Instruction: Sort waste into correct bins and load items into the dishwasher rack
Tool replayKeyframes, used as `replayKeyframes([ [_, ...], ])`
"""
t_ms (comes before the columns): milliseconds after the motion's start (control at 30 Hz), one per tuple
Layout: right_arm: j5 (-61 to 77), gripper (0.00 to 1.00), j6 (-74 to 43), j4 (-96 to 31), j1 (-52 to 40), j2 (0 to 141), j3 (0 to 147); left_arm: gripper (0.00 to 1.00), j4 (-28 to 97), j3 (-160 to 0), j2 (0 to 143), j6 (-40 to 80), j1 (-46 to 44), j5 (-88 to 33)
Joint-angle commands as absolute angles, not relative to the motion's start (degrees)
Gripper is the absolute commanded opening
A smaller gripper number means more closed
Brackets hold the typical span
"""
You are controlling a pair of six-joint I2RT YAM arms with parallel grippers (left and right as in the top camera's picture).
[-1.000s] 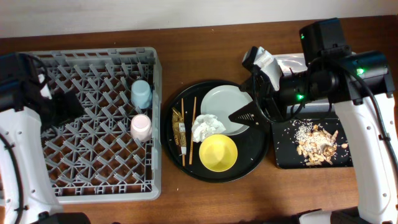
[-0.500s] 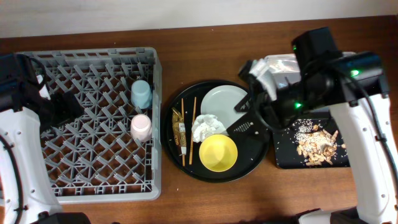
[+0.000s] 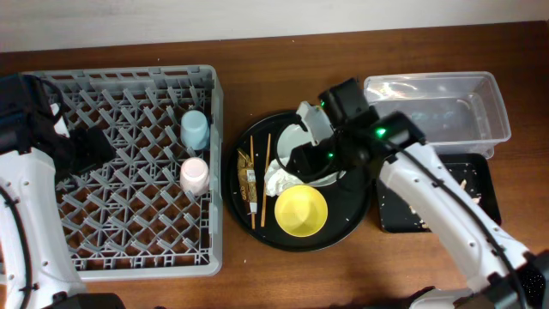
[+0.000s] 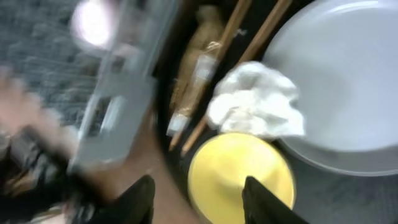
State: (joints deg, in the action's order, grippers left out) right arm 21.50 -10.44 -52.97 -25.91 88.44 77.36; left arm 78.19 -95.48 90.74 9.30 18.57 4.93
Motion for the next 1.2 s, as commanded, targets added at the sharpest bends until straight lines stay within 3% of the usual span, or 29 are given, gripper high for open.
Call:
replayKeyframes([
  [0,12.67,0.57,-24.43,-44.66,-27.92,88.27,69.63,1.0,78.06,-96.2,90.41,9.8,18.92,5.41],
  [100,5.41,0.77,-27.73,-39.13,-30.13,88.71,65.76,1.0,78.06,-96.2,90.41,9.8,18.92,5.41],
  [233,-3.09,0.85,-29.02,-34.22,-33.95,91.33,65.04,1.0,78.06,-96.2,90.41,9.8,18.92,5.41],
  [633,-4.56,0.84,-29.5,-25.87,-35.2,104.88,65.04,1.0,78.06,-96.2,90.41,9.8,18.92,5.41],
  [800,-4.84,0.64,-29.43,-26.11,-35.33,105.78,65.04,1.0,78.06,-96.2,90.41,9.8,18.92,5.41],
  [867,-5.04,0.46,-29.43,-26.06,-35.33,105.75,65.04,1.0,78.06,-96.2,90.41,9.8,18.92,5.41],
  [967,-4.67,0.04,-29.41,-28.45,-34.72,105.21,67.02,1.0,78.06,-96.2,90.41,9.8,18.92,5.41],
  [1167,-4.78,0.04,-27.2,-42.92,-30.94,99.0,82.06,1.0,78.06,-96.2,90.41,9.8,18.92,5.41],
])
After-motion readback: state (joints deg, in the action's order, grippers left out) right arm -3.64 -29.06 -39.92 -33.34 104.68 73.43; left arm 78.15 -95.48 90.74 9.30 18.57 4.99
